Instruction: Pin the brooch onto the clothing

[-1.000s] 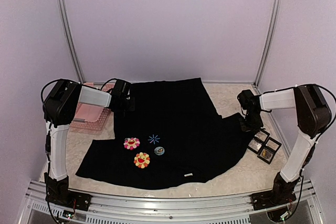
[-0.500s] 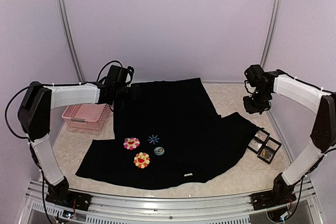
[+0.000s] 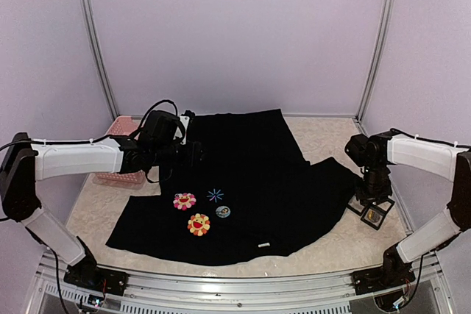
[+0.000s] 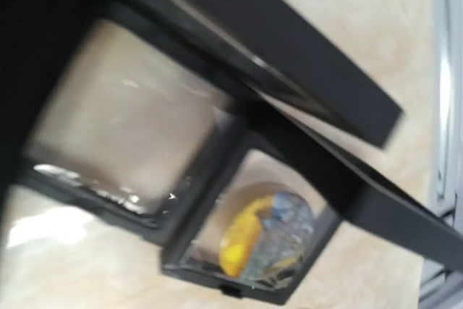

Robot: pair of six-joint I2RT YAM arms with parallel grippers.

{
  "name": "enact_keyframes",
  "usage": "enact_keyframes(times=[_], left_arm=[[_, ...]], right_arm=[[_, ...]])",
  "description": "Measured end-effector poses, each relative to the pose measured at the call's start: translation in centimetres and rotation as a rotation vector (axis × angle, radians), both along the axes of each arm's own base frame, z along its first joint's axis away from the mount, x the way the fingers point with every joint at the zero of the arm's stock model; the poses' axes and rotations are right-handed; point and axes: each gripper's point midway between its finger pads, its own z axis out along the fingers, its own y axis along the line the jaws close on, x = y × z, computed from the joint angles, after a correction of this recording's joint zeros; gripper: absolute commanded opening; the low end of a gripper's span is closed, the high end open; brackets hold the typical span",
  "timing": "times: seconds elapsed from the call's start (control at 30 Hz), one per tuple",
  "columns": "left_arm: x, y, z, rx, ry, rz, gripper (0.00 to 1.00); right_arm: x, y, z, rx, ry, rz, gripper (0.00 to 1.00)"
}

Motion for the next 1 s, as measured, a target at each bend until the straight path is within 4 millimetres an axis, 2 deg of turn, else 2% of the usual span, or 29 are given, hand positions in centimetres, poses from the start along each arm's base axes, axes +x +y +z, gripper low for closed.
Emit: enact_keyframes(times=[0.1,0.2,0.33,0.5,0.73,0.9,1.0], left_arm=[[-0.9,-0.5,0.1,-0.005,-0.001,-0.025,0.60],[-1.3,-1.0,0.4,-0.014,-0.004,-0.042,0.60],[-1.5,-1.3,0.3,-0.022,0.004,-0.060,0.60],[-1.8,-1.7,0.3,-0.029,0.010,-0.077,0.60],[-2.0,-1.8,0.3,-0.034,0.013,-0.086,0.60],[-2.1,-1.9,0.3,-0.038,0.017,-0.095,0.60],[-2.2,-2.0,0.3,-0.041,0.020,-0.101,0.60]], right_arm=[[-0.6,-0.6,-0.5,-0.022,0.004,-0.042,0.45],[-1.0,-1.0,-1.7,-0.021,0.006,-0.072,0.48],[-1.4,-1.4,-3.1,-0.023,0.020,-0.101,0.47],[-0.4,-2.3,-4.1,-0.010,-0.005,-0.156,0.42],[-0.3,-2.3,-4.4,-0.004,-0.020,-0.168,0.45],[-0.3,-2.3,-4.4,-0.004,-0.020,-0.171,0.42],[0.3,-1.7,-4.0,0.039,-0.061,-0.169,0.53]])
